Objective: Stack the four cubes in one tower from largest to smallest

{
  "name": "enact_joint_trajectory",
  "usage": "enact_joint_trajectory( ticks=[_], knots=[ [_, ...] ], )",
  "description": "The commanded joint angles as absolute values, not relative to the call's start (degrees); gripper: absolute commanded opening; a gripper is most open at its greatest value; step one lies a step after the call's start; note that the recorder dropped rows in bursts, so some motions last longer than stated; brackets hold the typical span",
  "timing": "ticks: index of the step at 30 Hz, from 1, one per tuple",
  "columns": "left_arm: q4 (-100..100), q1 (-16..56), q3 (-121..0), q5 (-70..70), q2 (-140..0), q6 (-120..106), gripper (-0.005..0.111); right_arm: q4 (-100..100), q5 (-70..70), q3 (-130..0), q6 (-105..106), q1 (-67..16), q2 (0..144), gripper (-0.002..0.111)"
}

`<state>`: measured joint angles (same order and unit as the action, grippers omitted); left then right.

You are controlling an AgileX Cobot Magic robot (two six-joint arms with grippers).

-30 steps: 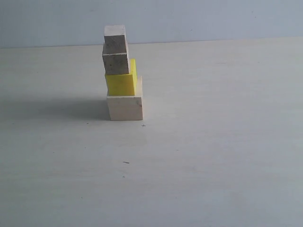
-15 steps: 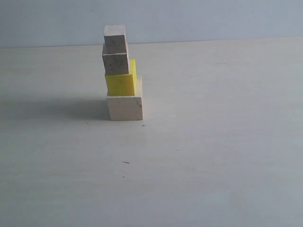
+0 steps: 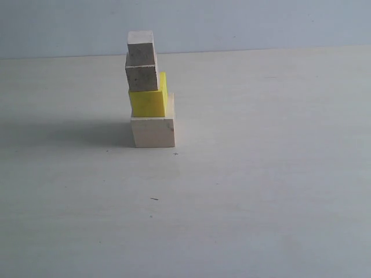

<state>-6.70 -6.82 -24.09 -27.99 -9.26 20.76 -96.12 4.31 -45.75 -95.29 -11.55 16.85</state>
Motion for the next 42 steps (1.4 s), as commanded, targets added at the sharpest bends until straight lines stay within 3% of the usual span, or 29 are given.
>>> enact_joint_trajectory(
  ticks=[1,19,42],
  knots=[
    [-21.19,-6.99,-17.74,-23.5,-5.84,3.95,0.0,-96.13,4.38,-45.56,-95.1,-11.37,16.69,0.0],
    [-10.4,-6.99,-0.36,-17.94,0.0,3.41,0.0,-96.13,4.38,-45.56,-95.1,-11.37,16.69,0.0],
    [-3.13,-6.99,0.0,-20.63,0.0,3.39,0.0,-96.14,4.38,-45.56,-95.1,-11.37,16.69,0.0]
  ],
)
